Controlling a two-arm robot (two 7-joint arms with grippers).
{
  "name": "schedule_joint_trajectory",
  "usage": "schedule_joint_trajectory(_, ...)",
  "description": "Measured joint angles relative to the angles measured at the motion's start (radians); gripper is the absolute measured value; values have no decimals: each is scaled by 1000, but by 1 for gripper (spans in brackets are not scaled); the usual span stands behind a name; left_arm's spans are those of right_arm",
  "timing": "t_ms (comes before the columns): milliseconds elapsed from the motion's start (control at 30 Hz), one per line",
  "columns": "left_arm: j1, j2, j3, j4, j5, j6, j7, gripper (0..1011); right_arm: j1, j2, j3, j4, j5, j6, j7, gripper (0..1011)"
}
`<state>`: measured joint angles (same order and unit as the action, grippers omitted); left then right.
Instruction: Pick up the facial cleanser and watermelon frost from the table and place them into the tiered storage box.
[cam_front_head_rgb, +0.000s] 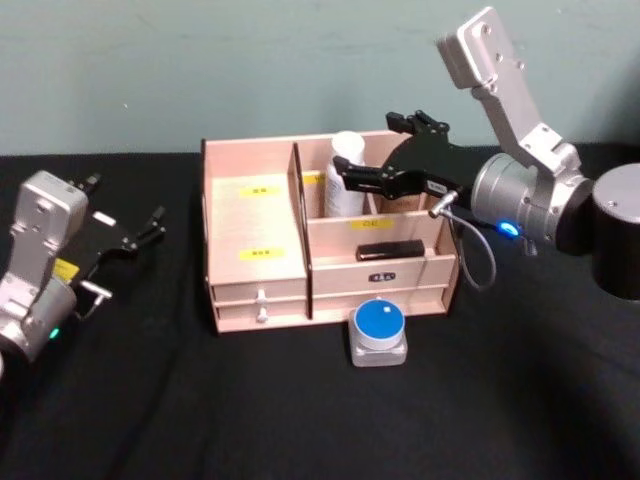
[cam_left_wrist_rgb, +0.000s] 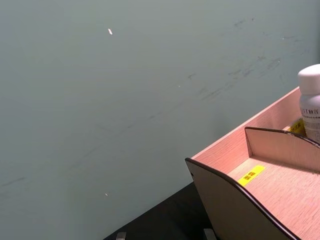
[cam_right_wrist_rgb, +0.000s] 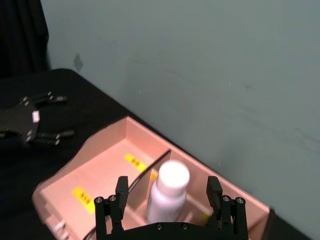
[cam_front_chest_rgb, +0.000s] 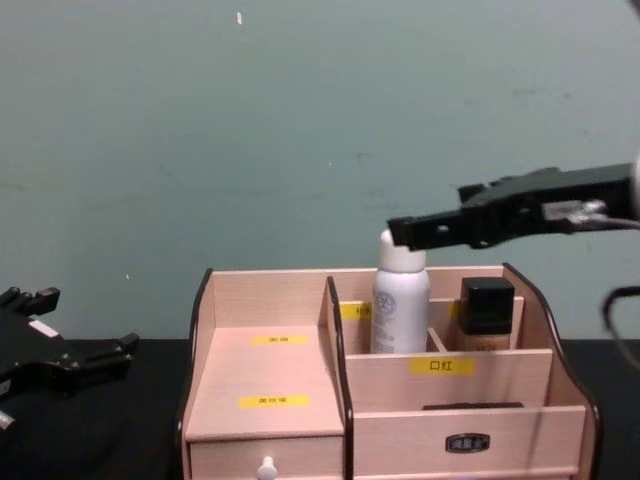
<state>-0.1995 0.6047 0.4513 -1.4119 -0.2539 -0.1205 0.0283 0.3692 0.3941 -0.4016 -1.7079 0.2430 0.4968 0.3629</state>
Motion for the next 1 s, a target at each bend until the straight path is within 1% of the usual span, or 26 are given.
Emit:
schedule_joint_trajectory(33, 0, 0, 0, 0, 0, 0, 0, 1001, -12, 8, 4, -20, 2, 13, -2, 1000)
schedule_joint_trajectory(67, 0, 0, 0, 0, 0, 0, 0, 1001, -40, 26, 14, -65, 8, 39, -4, 1000)
schedule_joint_trajectory(133, 0, 0, 0, 0, 0, 0, 0, 1001, -69, 43, 23, -106, 16, 61, -6, 1000)
schedule_joint_trajectory(167, 0, 0, 0, 0, 0, 0, 0, 1001, -105, 60, 37, -152, 26, 84, -9, 1000)
schedule_joint_trajectory(233, 0, 0, 0, 0, 0, 0, 0, 1001, -142, 77, 52, -196, 35, 103, -14, 1000)
schedule_joint_trajectory(267, 0, 0, 0, 0, 0, 0, 0, 1001, -178, 91, 64, -233, 41, 116, -21, 1000)
schedule_joint_trajectory(300, 0, 0, 0, 0, 0, 0, 0, 1001, -178, 91, 64, -233, 41, 116, -21, 1000)
schedule_joint_trajectory(367, 0, 0, 0, 0, 0, 0, 0, 1001, -250, 118, 88, -296, 53, 136, -30, 1000)
schedule_joint_trajectory(467, 0, 0, 0, 0, 0, 0, 0, 1001, -305, 135, 104, -334, 61, 146, -37, 1000)
schedule_joint_trajectory(500, 0, 0, 0, 0, 0, 0, 0, 1001, -339, 144, 112, -353, 65, 152, -44, 1000)
schedule_joint_trajectory(567, 0, 0, 0, 0, 0, 0, 0, 1001, -378, 152, 120, -370, 69, 160, -50, 1000)
schedule_joint_trajectory(600, 0, 0, 0, 0, 0, 0, 0, 1001, -411, 158, 127, -382, 72, 165, -56, 1000)
schedule_joint_trajectory(700, 0, 0, 0, 0, 0, 0, 0, 1001, -451, 164, 136, -394, 74, 169, -62, 1000)
schedule_joint_trajectory(733, 0, 0, 0, 0, 0, 0, 0, 1001, -478, 168, 140, -399, 75, 171, -65, 1000)
schedule_joint_trajectory(800, 0, 0, 0, 0, 0, 0, 0, 1001, -499, 171, 143, -402, 76, 172, -67, 1000)
schedule_joint_trajectory(833, 0, 0, 0, 0, 0, 0, 0, 1001, -519, 173, 145, -403, 75, 173, -69, 1000)
schedule_joint_trajectory(933, 0, 0, 0, 0, 0, 0, 0, 1001, -547, 174, 146, -403, 74, 173, -73, 1000)
schedule_joint_trajectory(1000, 0, 0, 0, 0, 0, 0, 0, 1001, -556, 174, 145, -398, 69, 173, -75, 1000)
